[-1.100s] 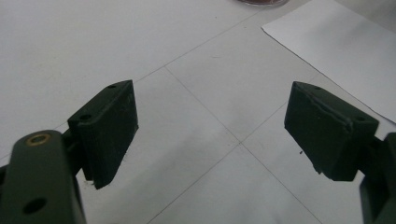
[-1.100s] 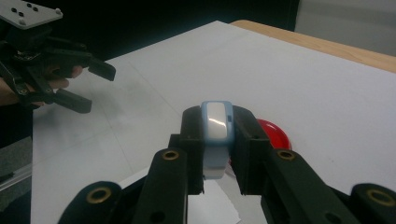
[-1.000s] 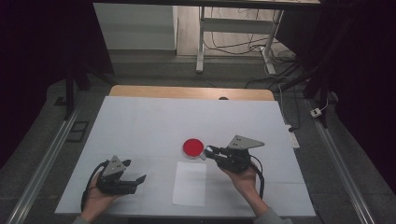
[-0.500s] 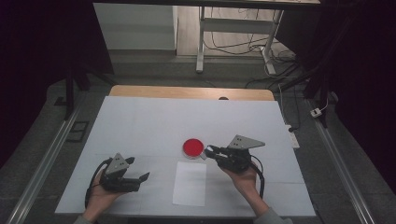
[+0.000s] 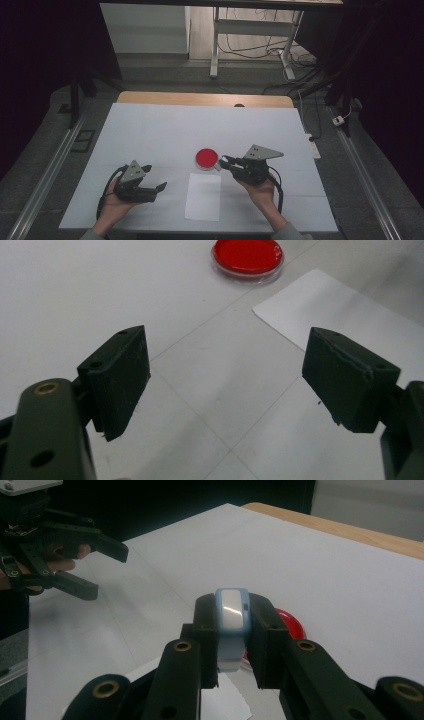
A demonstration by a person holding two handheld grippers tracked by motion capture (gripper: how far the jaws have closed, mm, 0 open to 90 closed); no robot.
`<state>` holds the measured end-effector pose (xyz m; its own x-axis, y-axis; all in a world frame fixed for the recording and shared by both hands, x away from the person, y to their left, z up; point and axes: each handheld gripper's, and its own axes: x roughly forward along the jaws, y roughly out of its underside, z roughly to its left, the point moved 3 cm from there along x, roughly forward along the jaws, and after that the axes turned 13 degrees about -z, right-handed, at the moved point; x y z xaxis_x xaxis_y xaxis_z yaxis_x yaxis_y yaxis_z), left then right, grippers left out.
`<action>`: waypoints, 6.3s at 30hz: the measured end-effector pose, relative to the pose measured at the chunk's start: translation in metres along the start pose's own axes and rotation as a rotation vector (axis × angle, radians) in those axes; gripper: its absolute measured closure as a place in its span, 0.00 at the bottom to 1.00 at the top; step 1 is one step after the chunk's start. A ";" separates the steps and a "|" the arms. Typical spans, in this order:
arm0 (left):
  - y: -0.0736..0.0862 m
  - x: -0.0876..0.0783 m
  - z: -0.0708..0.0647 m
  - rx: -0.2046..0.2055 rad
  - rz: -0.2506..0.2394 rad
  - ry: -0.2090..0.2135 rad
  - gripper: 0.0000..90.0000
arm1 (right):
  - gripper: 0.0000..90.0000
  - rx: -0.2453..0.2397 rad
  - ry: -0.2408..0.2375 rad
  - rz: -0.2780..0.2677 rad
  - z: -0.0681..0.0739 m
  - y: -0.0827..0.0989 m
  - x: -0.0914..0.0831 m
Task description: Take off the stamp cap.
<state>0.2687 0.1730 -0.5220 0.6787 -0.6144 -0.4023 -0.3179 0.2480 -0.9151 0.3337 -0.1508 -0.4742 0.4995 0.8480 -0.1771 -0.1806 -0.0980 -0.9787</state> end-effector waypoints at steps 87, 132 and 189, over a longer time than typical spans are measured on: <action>-0.053 0.083 -0.060 0.122 0.017 0.147 0.22 | 0.84 0.004 0.004 -0.037 0.005 -0.003 0.007; -0.059 0.110 -0.078 0.235 -0.047 0.056 0.43 | 0.84 0.058 0.047 -0.064 0.008 0.003 0.014; -0.058 0.114 -0.081 0.288 -0.041 0.039 0.71 | 0.84 0.074 0.060 -0.086 0.009 0.005 0.014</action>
<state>0.3112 0.0280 -0.5124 0.6590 -0.6556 -0.3687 -0.0863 0.4211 -0.9029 0.3324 -0.1351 -0.4810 0.5649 0.8189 -0.1011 -0.1962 0.0143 -0.9805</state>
